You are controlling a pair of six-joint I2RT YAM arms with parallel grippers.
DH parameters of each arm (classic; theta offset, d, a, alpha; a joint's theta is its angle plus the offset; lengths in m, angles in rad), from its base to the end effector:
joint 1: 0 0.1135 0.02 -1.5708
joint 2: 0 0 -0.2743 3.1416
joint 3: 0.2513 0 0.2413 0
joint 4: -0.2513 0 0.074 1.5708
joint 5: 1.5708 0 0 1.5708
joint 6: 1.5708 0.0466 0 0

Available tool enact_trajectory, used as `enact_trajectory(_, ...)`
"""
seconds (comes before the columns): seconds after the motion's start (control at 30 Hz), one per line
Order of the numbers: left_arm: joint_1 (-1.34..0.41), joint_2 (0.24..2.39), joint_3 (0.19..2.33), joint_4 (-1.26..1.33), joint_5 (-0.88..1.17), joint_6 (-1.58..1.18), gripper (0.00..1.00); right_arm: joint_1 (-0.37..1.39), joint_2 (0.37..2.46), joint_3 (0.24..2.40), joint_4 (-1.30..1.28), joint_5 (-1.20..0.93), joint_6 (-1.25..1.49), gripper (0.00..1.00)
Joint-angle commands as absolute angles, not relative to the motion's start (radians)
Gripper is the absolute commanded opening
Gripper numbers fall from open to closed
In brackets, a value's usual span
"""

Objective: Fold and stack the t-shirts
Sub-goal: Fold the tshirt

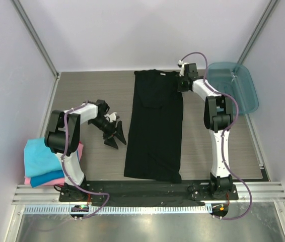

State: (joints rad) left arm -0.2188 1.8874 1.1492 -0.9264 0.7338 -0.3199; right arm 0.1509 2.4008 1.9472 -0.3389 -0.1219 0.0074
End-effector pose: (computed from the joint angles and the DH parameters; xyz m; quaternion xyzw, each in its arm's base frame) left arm 0.2944 -0.0974 0.1531 0.0639 -0.9304 0.3338 0.1375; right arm 0.5362 0.0873 0.1645 -0.0893 0.9195 0.0861 0.3731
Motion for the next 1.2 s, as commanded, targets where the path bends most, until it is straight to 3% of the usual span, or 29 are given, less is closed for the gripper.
enact_trajectory(0.0, -0.265, 1.830, 1.123, -0.884, 0.738, -0.354, 0.58, 0.167, 2.444, 2.019, -0.376, -0.081, 0.006, 0.10)
enact_trajectory(0.47, -0.360, 1.861, 1.092, -0.887, 0.657, -0.377, 0.57, 0.176, 2.542, 2.191, -0.310, -0.006, -0.028, 0.10)
enact_trajectory(0.5, -0.360, 1.849, 1.091, -0.887, 0.646, -0.377, 0.58, 0.176, 2.528, 2.186, -0.308, -0.005, -0.025, 0.15)
enact_trajectory(0.53, -0.360, 1.838, 1.091, -0.890, 0.635, -0.374, 0.60, 0.176, 2.510, 2.162, -0.310, -0.005, -0.020, 0.31)
enact_trajectory(0.6, -0.360, 1.819, 1.085, -0.902, 0.614, -0.374, 0.66, 0.175, 2.417, 2.120, -0.310, -0.005, -0.020, 0.46)
enact_trajectory(0.63, -0.360, 1.798, 1.080, -0.902, 0.611, -0.373, 0.67, 0.175, 2.378, 2.070, -0.310, 0.058, -0.017, 0.52)
enact_trajectory(0.83, -0.360, 1.707, 0.976, -0.841, 0.606, -0.454, 0.69, 0.141, 1.958, 1.750, -0.319, 0.068, 0.113, 0.56)
enact_trajectory(1.1, -0.361, 1.599, 0.818, -0.710, 0.560, -0.572, 0.62, 0.091, 1.625, 1.162, -0.475, -0.510, 0.494, 0.45)
enact_trajectory(1.17, -0.362, 1.586, 0.773, -0.649, 0.546, -0.604, 0.61, 0.089, 1.574, 0.962, -0.477, -0.560, 0.569, 0.47)
